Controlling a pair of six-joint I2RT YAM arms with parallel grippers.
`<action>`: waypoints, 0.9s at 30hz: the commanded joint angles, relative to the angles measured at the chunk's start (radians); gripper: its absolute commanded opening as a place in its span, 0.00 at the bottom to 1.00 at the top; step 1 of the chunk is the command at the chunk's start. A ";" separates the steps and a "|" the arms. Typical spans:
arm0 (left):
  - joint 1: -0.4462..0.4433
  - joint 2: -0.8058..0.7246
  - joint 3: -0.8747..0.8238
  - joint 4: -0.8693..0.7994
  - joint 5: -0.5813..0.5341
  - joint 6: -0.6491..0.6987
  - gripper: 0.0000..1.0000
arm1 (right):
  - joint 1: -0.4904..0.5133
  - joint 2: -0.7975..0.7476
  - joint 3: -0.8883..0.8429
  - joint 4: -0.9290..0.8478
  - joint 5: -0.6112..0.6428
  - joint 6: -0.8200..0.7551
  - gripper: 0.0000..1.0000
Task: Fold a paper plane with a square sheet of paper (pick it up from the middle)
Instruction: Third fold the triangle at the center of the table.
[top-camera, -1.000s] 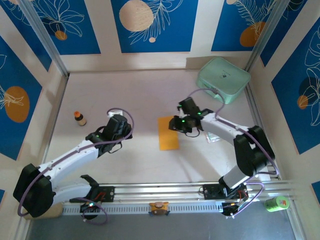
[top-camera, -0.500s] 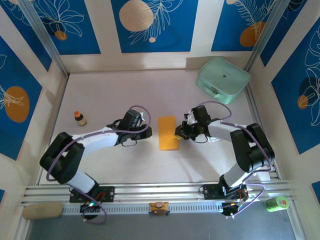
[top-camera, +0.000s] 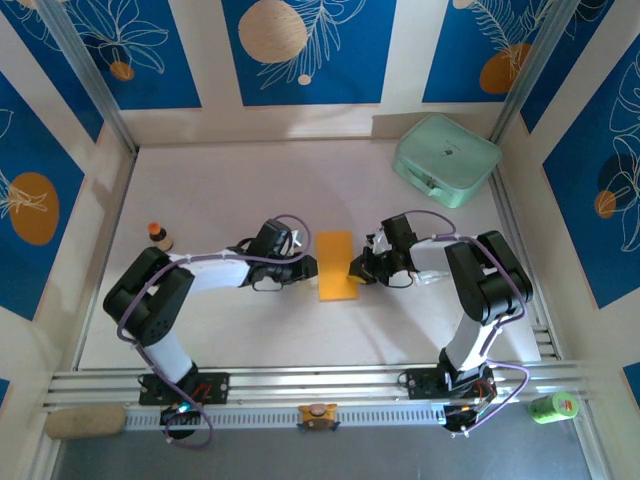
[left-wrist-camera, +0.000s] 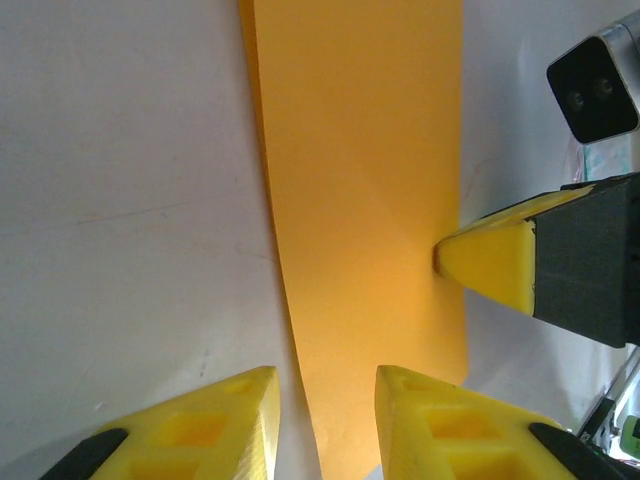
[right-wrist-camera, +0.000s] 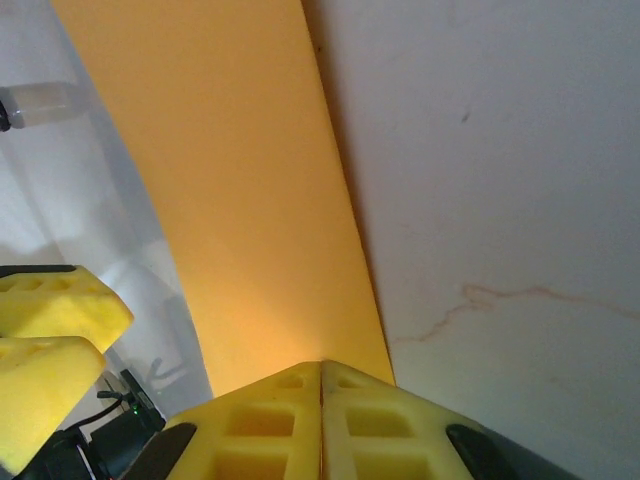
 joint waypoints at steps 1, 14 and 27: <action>-0.006 0.021 0.031 0.005 0.037 -0.013 0.33 | 0.000 0.033 -0.028 -0.021 0.020 0.019 0.08; -0.008 0.090 0.051 0.029 0.081 -0.045 0.30 | 0.000 0.027 -0.027 -0.035 0.031 0.020 0.05; -0.009 0.131 0.062 0.064 0.112 -0.071 0.27 | 0.000 0.027 -0.024 -0.050 0.039 0.017 0.05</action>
